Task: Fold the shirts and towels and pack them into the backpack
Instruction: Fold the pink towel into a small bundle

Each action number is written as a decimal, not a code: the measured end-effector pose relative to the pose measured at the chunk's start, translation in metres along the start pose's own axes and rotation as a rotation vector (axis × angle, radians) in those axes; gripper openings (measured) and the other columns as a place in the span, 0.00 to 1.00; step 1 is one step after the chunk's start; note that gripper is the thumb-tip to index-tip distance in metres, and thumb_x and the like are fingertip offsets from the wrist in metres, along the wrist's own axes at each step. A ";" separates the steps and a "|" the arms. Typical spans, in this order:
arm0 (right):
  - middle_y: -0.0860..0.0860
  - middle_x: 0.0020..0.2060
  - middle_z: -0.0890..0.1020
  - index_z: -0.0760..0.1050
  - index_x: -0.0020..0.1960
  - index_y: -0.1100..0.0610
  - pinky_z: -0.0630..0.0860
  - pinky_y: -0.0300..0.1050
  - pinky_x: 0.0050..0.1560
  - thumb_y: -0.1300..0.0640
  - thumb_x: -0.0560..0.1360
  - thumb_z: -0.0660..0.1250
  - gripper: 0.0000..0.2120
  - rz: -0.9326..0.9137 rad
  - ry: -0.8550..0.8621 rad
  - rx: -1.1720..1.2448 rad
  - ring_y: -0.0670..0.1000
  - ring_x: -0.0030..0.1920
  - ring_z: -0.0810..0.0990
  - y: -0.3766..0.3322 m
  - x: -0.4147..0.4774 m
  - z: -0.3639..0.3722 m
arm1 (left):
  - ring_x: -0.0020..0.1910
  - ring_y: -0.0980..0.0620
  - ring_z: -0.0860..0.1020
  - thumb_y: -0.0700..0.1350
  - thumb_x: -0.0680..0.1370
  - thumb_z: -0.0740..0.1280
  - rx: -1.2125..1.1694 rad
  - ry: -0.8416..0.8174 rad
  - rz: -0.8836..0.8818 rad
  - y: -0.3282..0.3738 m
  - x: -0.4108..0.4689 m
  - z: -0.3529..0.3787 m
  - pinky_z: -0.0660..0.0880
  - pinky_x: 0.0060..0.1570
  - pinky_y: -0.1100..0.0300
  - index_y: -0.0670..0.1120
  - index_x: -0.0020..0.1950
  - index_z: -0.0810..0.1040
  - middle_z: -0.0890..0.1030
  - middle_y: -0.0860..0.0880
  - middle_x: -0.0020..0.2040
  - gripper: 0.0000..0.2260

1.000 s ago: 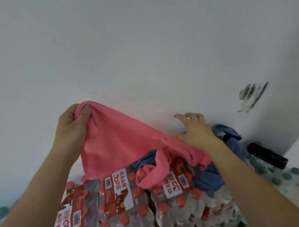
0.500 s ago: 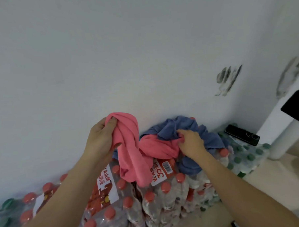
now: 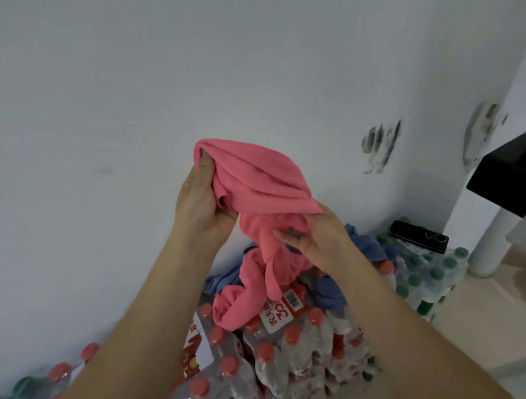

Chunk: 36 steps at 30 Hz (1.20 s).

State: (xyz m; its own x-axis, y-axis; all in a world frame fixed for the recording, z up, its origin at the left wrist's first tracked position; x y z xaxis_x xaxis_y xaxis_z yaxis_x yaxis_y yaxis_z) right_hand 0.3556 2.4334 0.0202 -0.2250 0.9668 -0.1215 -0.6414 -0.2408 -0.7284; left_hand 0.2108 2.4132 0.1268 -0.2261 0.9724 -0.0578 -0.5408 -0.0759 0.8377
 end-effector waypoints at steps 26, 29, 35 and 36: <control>0.59 0.51 0.83 0.81 0.56 0.61 0.80 0.45 0.47 0.53 0.57 0.83 0.30 0.264 -0.749 -0.679 0.55 0.49 0.83 0.128 -0.149 0.204 | 0.38 0.50 0.81 0.46 0.75 0.65 0.538 -0.052 -0.039 0.193 -0.162 -0.231 0.78 0.43 0.59 0.46 0.39 0.85 0.84 0.46 0.39 0.10; 0.61 0.52 0.81 0.78 0.56 0.66 0.81 0.45 0.46 0.51 0.55 0.84 0.36 0.317 -0.717 -0.700 0.55 0.46 0.82 0.136 -0.161 0.200 | 0.31 0.53 0.79 0.44 0.69 0.64 0.448 -0.139 -0.091 0.199 -0.188 -0.278 0.76 0.32 0.65 0.45 0.35 0.85 0.82 0.48 0.33 0.10; 0.56 0.41 0.84 0.83 0.48 0.63 0.79 0.38 0.37 0.47 0.53 0.83 0.30 0.331 -0.646 -0.745 0.48 0.37 0.82 0.141 -0.165 0.221 | 0.40 0.46 0.79 0.52 0.63 0.79 0.428 -0.307 -0.091 0.218 -0.227 -0.370 0.78 0.40 0.58 0.38 0.51 0.79 0.79 0.39 0.43 0.24; 0.57 0.42 0.84 0.82 0.49 0.65 0.79 0.38 0.37 0.47 0.54 0.83 0.30 0.349 -0.630 -0.786 0.48 0.37 0.82 0.142 -0.163 0.222 | 0.37 0.46 0.77 0.53 0.63 0.80 0.432 -0.316 -0.108 0.218 -0.233 -0.384 0.77 0.36 0.59 0.37 0.48 0.77 0.77 0.39 0.41 0.24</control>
State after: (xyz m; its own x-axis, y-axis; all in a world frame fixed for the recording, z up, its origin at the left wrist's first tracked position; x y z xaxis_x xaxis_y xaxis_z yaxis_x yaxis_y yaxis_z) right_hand 0.1388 2.2223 0.0865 -0.7880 0.5820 -0.2011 0.1347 -0.1557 -0.9786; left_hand -0.1659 2.0856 0.1142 0.1033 0.9936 -0.0460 -0.1504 0.0613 0.9867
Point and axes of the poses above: each hand's wrist, its own x-axis towards the middle knuckle, its own z-axis out of the palm, y = z × x, the point moved 10 cm from there along x, towards the middle knuckle
